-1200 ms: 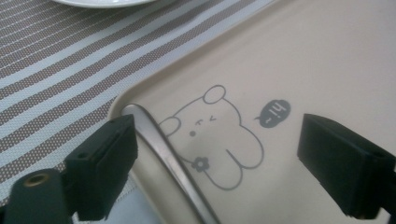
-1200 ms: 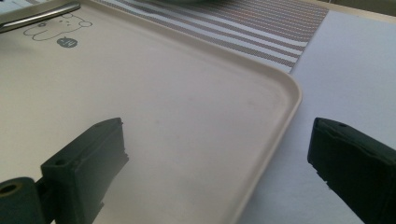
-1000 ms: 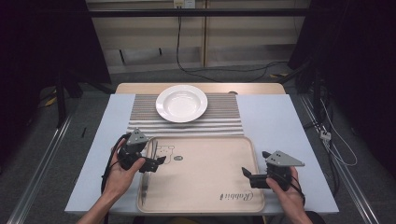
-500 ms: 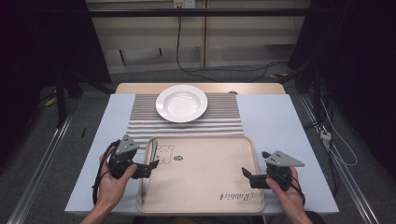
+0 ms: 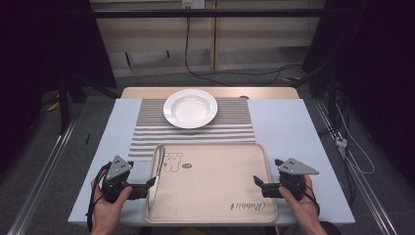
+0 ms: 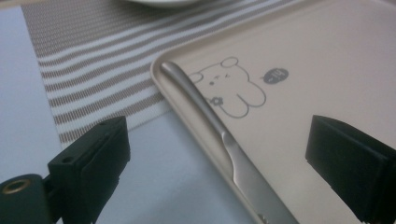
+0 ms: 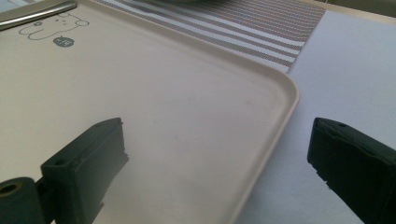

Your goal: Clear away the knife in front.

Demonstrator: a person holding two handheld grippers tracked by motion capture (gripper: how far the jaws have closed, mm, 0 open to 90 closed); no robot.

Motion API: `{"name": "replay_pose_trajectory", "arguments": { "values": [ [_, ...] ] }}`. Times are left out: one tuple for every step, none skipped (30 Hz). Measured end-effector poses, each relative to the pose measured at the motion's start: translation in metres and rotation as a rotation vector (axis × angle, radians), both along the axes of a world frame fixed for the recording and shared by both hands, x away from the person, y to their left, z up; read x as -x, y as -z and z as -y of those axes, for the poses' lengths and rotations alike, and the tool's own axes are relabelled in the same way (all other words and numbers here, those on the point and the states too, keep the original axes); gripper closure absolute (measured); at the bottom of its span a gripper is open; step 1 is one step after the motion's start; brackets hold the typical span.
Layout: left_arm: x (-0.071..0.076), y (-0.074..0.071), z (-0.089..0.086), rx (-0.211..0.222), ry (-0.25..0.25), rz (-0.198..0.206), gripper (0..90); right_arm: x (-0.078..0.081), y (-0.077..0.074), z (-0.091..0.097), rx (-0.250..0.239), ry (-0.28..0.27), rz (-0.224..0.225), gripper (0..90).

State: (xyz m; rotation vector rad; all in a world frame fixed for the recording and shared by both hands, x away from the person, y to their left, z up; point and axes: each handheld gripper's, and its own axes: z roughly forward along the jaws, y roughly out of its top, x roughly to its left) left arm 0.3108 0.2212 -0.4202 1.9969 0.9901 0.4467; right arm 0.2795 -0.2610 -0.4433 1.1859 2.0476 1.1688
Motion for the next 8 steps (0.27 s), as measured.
{"name": "replay_pose_trajectory", "arguments": {
  "values": [
    [0.0002, 0.0011, -0.0022, 0.017, -0.002, -0.008, 6.3, -0.0003, 0.0001, 0.0002, 0.0, 0.001, -0.001, 4.6],
    [0.0011, 0.0021, -0.004, 0.029, -0.015, -0.013, 6.3, -0.0004, 0.0001, 0.0003, -0.001, 0.002, -0.001, 4.6],
    [0.0022, 0.0031, -0.006, 0.036, -0.023, -0.013, 6.3, -0.0005, 0.0001, 0.0005, -0.001, 0.002, -0.002, 4.6],
    [0.0034, 0.0036, -0.0075, 0.039, -0.027, -0.013, 6.3, -0.0004, 0.0001, 0.0006, -0.002, 0.002, -0.001, 4.6],
    [0.0044, 0.0037, -0.0086, 0.036, -0.028, -0.008, 6.3, -0.0003, 0.0001, 0.0007, -0.003, 0.003, 0.0, 4.6],
    [0.005, 0.0036, -0.0093, 0.029, -0.033, -0.001, 6.3, -0.0001, -0.0001, 0.0008, -0.002, 0.004, 0.001, 4.6],
    [0.0047, 0.0035, -0.0101, 0.029, -0.035, 0.0, 6.3, 0.0, -0.0002, 0.0007, -0.002, 0.005, 0.001, 4.5],
    [0.0041, 0.0032, -0.0106, 0.031, -0.037, -0.002, 6.3, 0.0, -0.0002, 0.0006, -0.002, 0.005, 0.002, 4.5]
  ]
}}
